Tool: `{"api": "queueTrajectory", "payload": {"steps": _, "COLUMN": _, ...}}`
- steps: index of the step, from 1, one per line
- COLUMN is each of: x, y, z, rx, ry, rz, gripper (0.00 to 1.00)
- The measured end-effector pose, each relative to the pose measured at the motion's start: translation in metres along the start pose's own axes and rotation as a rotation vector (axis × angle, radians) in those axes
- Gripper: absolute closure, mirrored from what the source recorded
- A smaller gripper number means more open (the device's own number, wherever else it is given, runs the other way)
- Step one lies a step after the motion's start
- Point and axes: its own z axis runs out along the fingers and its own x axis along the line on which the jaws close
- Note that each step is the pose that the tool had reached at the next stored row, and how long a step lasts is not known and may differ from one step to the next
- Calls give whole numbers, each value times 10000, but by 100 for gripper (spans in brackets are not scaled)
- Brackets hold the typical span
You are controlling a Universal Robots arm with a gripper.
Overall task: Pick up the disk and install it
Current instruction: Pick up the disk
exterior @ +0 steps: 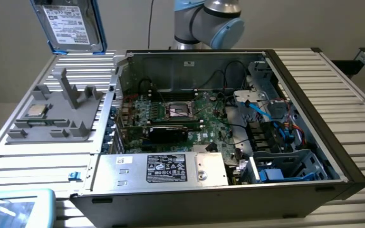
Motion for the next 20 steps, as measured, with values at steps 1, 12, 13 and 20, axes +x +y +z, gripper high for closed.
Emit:
{"api": "queueTrajectory", "payload": {"steps": 1, "x": 18, "y": -36, "z": -1, "rx": -2, "ry": 0, "rz": 0, "gripper": 63}}
{"api": "queueTrajectory", "payload": {"steps": 12, "x": 213, "y": -461, "z": -14, "rx": -18, "ry": 1, "rz": 1, "gripper": 63}}
{"api": "queueTrajectory", "payload": {"steps": 13, "x": 230, "y": -501, "z": -15, "rx": -19, "ry": 1, "rz": 1, "gripper": 63}}
{"api": "queueTrajectory", "payload": {"steps": 20, "x": 360, "y": -780, "z": -23, "rx": -27, "ry": 1, "rz": 1, "gripper": 63}}
